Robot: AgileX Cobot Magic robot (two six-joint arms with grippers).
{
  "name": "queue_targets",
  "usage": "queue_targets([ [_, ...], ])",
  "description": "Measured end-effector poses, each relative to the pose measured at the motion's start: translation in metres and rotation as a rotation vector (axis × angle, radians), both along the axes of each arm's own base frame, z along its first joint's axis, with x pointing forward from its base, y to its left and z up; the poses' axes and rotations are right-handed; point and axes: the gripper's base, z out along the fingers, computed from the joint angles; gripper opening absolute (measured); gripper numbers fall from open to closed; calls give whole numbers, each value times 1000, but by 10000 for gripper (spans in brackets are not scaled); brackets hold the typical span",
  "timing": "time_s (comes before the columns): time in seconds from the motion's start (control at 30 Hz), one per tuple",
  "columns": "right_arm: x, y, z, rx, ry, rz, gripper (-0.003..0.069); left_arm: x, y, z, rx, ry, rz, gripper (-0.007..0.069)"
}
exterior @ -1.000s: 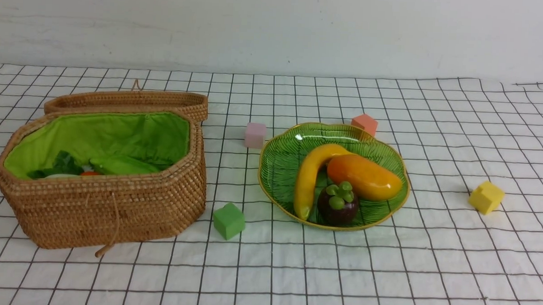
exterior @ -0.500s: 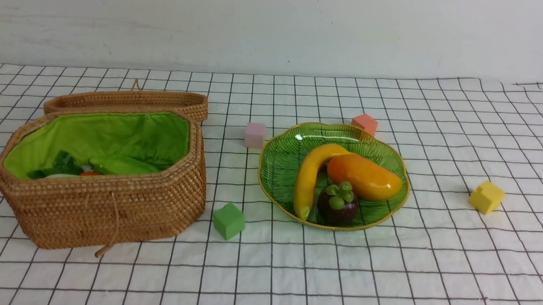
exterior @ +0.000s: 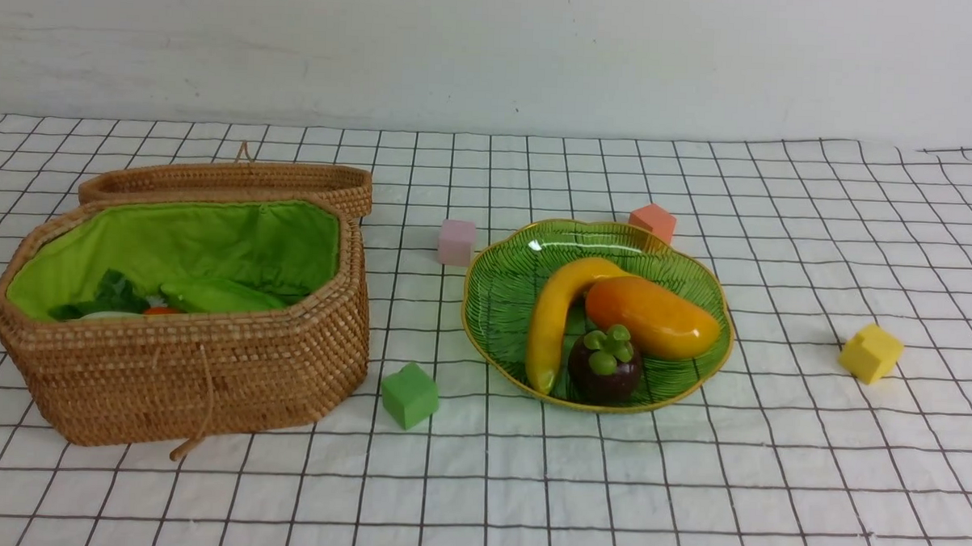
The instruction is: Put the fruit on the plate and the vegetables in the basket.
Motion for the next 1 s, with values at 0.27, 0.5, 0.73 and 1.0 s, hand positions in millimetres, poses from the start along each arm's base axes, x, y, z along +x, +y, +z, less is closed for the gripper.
queue_targets([
  [0.27, 0, 0, 0, 0, 0, 0, 95, 0, 0, 0, 0, 0, 0, 239],
  [0.5, 0, 0, 0, 0, 0, 0, 103, 0, 0, 0, 0, 0, 0, 239],
  [0.73, 0, 0, 0, 0, 0, 0, 109, 0, 0, 0, 0, 0, 0, 239],
  [1.0, 0, 0, 0, 0, 0, 0, 120, 0, 0, 0, 0, 0, 0, 239],
])
